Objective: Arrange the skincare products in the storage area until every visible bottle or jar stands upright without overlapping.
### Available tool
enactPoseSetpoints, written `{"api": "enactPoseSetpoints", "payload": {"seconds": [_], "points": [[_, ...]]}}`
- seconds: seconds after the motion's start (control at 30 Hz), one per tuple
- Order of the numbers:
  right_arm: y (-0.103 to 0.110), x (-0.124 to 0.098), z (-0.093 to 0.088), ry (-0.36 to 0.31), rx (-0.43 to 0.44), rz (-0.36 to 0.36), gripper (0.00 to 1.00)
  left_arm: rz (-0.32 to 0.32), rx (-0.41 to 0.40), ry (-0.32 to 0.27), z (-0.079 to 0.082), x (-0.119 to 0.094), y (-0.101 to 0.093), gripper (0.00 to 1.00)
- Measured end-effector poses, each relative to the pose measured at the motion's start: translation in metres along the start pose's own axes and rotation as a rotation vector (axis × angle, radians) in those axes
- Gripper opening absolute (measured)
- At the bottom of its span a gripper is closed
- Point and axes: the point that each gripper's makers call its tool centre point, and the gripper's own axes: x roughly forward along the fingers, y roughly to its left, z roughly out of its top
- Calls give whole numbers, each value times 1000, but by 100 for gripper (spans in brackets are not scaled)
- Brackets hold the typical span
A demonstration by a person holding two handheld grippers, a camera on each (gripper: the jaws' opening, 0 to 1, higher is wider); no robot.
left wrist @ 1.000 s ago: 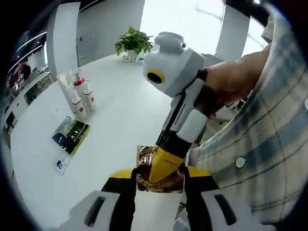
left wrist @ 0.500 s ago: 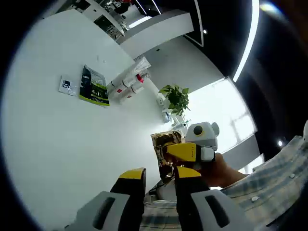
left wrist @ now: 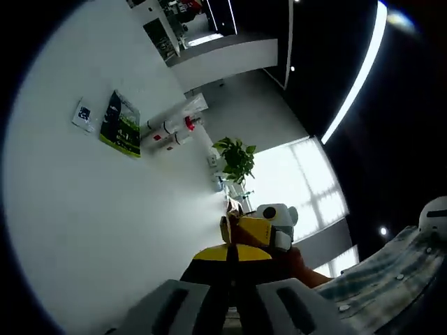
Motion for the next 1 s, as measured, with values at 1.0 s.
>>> {"api": "enactPoseSetpoints", "payload": {"seconds": [1.0], "points": [[-5, -11, 20, -53, 1, 14, 1, -54, -53, 39, -1, 5, 1, 1]]}}
